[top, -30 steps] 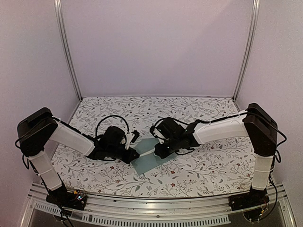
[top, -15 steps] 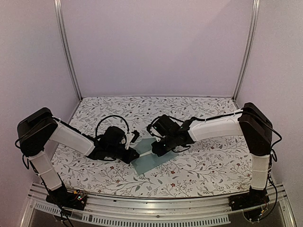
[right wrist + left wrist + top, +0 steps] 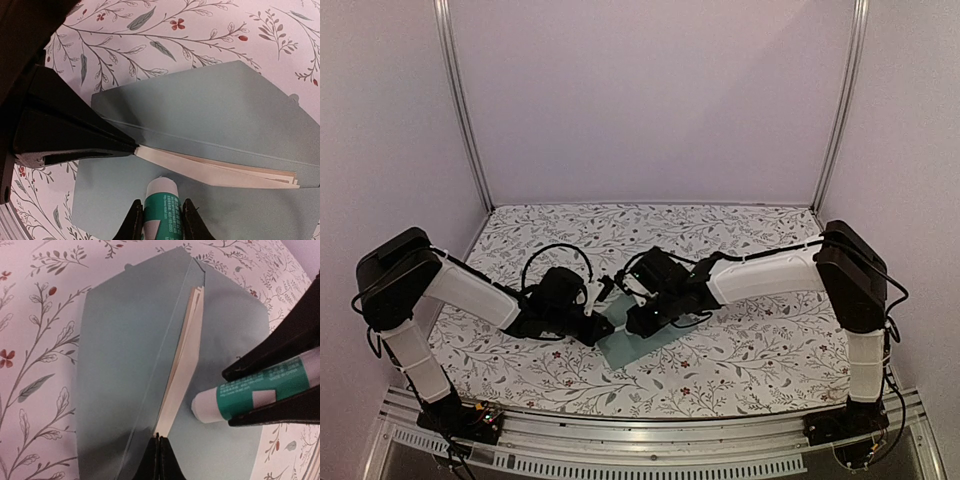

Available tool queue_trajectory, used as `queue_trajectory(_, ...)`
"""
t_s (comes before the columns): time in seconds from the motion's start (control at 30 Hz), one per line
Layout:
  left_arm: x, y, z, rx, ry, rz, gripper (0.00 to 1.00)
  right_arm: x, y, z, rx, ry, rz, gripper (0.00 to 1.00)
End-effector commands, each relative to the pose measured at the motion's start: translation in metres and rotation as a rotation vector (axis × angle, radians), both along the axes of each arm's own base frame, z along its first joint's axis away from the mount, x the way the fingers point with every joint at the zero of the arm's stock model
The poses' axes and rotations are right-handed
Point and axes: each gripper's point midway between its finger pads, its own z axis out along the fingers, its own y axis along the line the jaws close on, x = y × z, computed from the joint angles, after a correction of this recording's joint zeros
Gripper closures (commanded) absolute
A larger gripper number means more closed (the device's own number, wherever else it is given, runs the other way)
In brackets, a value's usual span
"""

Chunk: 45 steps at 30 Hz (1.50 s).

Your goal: Place the letter into the envelope and seal it

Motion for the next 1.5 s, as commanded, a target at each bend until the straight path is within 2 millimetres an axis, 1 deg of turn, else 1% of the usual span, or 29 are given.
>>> queue_trajectory(0.0,-0.001,0.012,-0.006,0.026,0.020,0.020,1.00,-0.019,-0.004,-0.031,-0.066,0.069,0.043,1.00)
queue_trajectory(0.2,-0.001,0.012,-0.005,0.026,0.017,0.021,1.00,-0.021,-0.020,-0.035,-0.106,0.057,0.021,1.00)
queue_trajectory(0.37,-0.001,0.012,-0.006,0.027,0.020,0.021,1.00,-0.024,-0.036,-0.028,-0.115,0.041,-0.008,1.00)
queue_trajectory(0.47,-0.001,0.012,-0.007,0.028,0.021,0.021,1.00,-0.024,-0.042,-0.025,-0.117,0.033,-0.022,1.00)
queue_trajectory(0.73,-0.001,0.012,-0.006,0.027,0.021,0.023,1.00,0.002,-0.069,-0.036,-0.183,-0.003,-0.129,1.00)
queue_trajectory(0.87,0.000,0.011,-0.005,0.024,0.016,0.021,1.00,0.009,-0.073,-0.039,-0.199,-0.008,-0.150,1.00)
queue_trajectory(0.97,-0.001,0.011,-0.006,0.026,0.018,0.021,1.00,0.014,-0.075,-0.038,-0.218,-0.022,-0.167,1.00)
queue_trajectory(1.07,0.000,0.011,-0.005,0.025,0.016,0.021,1.00,0.015,-0.069,-0.038,-0.209,-0.014,-0.159,1.00)
queue_trajectory(1.17,-0.001,0.011,-0.005,0.026,0.017,0.021,1.00,0.012,-0.058,-0.036,-0.177,0.004,-0.130,1.00)
queue_trajectory(1.37,-0.001,0.012,-0.005,0.025,0.016,0.022,1.00,-0.005,-0.028,-0.028,-0.096,0.041,-0.031,1.00)
queue_trajectory(1.47,-0.001,0.012,-0.004,0.025,0.017,0.023,1.00,-0.010,-0.020,-0.026,-0.075,0.048,-0.007,1.00)
